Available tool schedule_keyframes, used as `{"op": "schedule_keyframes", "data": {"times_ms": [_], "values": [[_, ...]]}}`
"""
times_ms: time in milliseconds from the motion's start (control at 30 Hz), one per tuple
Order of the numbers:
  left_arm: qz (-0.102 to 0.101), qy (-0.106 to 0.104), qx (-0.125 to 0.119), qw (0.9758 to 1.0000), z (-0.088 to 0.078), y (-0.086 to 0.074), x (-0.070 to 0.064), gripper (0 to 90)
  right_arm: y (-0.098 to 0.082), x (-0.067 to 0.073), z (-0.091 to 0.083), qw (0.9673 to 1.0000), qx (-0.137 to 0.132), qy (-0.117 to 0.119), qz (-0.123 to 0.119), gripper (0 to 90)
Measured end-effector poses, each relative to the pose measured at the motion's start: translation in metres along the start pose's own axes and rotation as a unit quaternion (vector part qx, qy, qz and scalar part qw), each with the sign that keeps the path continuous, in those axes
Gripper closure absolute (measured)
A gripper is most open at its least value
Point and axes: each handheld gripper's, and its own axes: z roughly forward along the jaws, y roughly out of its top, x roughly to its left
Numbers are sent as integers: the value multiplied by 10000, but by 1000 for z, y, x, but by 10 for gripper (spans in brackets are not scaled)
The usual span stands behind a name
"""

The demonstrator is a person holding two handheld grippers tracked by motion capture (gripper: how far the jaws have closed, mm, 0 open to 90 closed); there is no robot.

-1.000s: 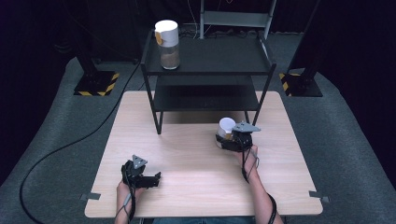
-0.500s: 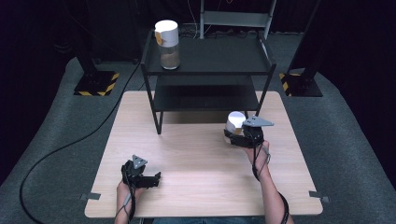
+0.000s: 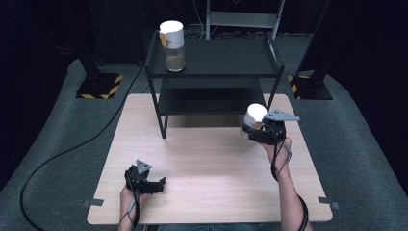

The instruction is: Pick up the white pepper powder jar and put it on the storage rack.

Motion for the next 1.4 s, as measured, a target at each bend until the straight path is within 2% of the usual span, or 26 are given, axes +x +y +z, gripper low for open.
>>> {"op": "schedule_keyframes", "data": {"times_ms": [267, 533, 867, 1400], "values": [[-2, 0, -2, 10000, 0, 0, 0, 10, 8, -5, -9, 9999, 35, -131, 31, 297], [0, 1, 0, 10000, 0, 0, 0, 10, 15, -9, -16, 9999, 13, -145, 61, 297], [-3, 0, -3, 10000, 0, 0, 0, 10, 30, -9, -24, 9997, 1, -243, -22, 296], [-3, 8, 2, 10000, 0, 0, 0, 10, 57, -8, -34, 9995, -56, -225, -210, 296]]}}
